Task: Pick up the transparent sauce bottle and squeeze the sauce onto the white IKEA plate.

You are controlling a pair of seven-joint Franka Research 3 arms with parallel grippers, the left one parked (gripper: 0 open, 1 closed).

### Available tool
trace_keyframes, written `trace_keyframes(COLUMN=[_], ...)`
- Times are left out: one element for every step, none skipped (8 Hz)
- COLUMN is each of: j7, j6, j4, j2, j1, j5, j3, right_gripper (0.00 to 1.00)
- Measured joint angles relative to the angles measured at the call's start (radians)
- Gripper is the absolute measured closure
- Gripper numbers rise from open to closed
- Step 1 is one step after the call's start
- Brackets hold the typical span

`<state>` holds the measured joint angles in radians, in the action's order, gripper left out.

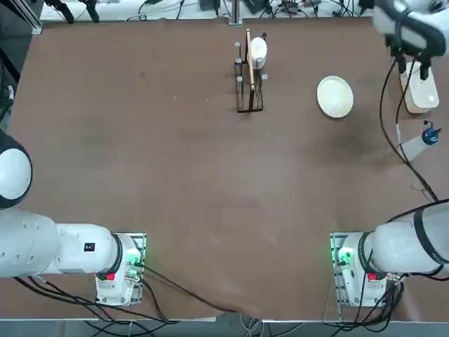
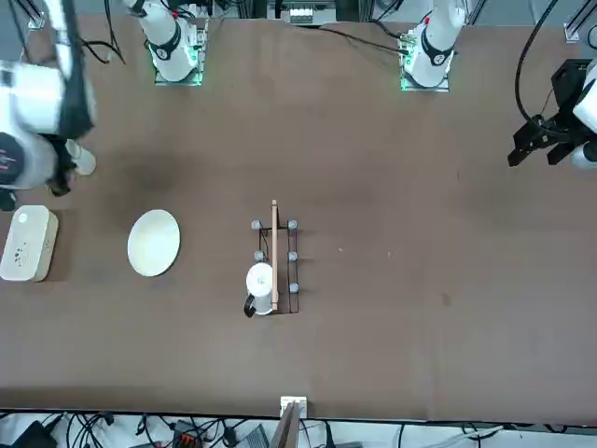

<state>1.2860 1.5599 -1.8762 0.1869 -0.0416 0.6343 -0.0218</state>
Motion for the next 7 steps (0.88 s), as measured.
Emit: trace_keyframes(j7=[0.151,0.303,0.453,0.587,0.716,0.835,0.942], j6=[0.008,0.011,0.006,-0.021,-0.044,-0.049,-0.054], j4=[-0.062,-0.111,-0.140,-0.164,-0.200,-0.237,-0.259], j2=[0.017,0.042,0.076,0.120,0.171,0.226,0.276], j1=[-0.031,-0.059,-0.086,-0.107,-0.119,-0.120,-0.114], j5=[0.088,0.153,0.194,0.239,0.291,0.333,0.364], j3=[0.001,0.002,0.002,0.003,0.003,0.000,-0.009], right_gripper=[0.00,0.00,0.00,0.00,0.00,0.00,0.01])
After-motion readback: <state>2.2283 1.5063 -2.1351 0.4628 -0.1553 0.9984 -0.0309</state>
